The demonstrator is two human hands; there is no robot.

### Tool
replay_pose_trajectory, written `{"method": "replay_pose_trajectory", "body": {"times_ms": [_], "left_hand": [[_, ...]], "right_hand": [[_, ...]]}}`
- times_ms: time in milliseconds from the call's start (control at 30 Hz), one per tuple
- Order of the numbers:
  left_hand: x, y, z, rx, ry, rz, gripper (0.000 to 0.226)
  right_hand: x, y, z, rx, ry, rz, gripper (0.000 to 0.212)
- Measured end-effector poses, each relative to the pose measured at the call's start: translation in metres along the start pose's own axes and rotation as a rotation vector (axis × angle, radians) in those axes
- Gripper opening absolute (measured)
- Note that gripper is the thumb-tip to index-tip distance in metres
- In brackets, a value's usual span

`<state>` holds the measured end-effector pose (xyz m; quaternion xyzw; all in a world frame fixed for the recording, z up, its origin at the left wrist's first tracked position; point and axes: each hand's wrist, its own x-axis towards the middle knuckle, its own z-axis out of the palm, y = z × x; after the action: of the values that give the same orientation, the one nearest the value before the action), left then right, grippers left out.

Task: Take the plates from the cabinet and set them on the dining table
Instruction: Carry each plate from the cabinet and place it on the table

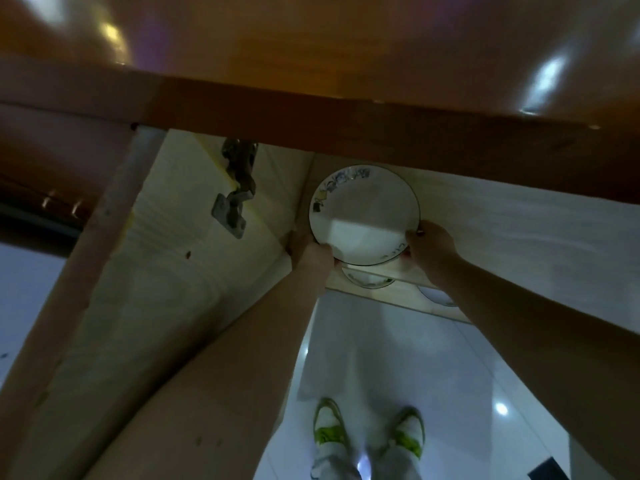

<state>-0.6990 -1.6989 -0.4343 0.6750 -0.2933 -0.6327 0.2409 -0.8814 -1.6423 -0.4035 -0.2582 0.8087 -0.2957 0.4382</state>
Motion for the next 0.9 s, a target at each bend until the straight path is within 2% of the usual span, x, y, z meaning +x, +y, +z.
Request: {"method": "replay_pose_trajectory", "body": {"times_ms": [100,233,333,433,500,700,800,900], "left_hand": [[-0.007,-0.002,-0.010,0.169,0.081,0.065,0.056],[-0.037,-0.004,-0.019,0.099,0.030,0.132,0.047],[-0.066,0.003,-0.021,0.096,0.046,0.204,0.040],[-0.118,0.014,-0.021,0.039,0.019,0.178,0.030],[-0.153,0.019,-0.023,0.019,-0.022,0.157,0.027],[-0.245,0.013,-0.033,0.047,-0.076,0.118,0.027],[-0.289,0.008,-0.033,0.069,-0.120,0.060,0.031],[-0.331,0.013,-0.033,0.087,-0.167,0.076,0.030]], "right_hand": [[-0.004,0.002,-0.006,0.010,-0.057,0.005,0.025],[-0.024,0.009,-0.013,0.099,-0.128,0.025,0.029],[-0.049,0.012,-0.024,0.063,-0.103,-0.038,0.034],[-0.088,0.014,-0.043,0.106,-0.084,-0.041,0.042],[-0.117,0.017,-0.057,0.202,-0.132,-0.002,0.049],[-0.215,0.036,-0.104,0.395,-0.262,0.038,0.042],[-0.257,0.047,-0.128,0.457,-0.247,0.092,0.039],[-0.291,0.051,-0.149,0.492,-0.224,0.092,0.028]]}}
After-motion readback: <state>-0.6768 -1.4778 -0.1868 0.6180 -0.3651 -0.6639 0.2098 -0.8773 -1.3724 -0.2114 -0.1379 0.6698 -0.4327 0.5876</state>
